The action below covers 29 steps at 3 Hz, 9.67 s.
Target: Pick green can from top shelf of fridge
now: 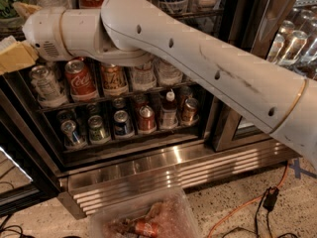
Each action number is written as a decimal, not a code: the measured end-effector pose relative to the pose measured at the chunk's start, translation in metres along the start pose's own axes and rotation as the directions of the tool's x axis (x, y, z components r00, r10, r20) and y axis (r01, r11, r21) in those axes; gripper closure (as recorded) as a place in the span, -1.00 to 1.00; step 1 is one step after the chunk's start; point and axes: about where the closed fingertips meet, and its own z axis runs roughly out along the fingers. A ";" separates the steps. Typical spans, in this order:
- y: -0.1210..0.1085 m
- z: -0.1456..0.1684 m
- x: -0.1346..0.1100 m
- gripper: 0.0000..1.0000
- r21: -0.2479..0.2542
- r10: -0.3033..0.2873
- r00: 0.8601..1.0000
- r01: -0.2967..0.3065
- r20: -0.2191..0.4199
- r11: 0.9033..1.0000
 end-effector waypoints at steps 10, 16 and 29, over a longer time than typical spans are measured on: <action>-0.060 0.052 -0.019 -1.00 0.111 -0.026 0.991 0.012 0.130 0.994; -0.064 0.051 -0.022 1.00 0.104 -0.019 0.992 0.006 0.127 0.995; -0.007 -0.089 -0.011 1.00 0.150 -0.028 0.991 0.048 -0.133 0.987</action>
Offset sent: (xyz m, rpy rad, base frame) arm 0.0176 -0.0122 0.0122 0.0208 -0.0168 -0.0656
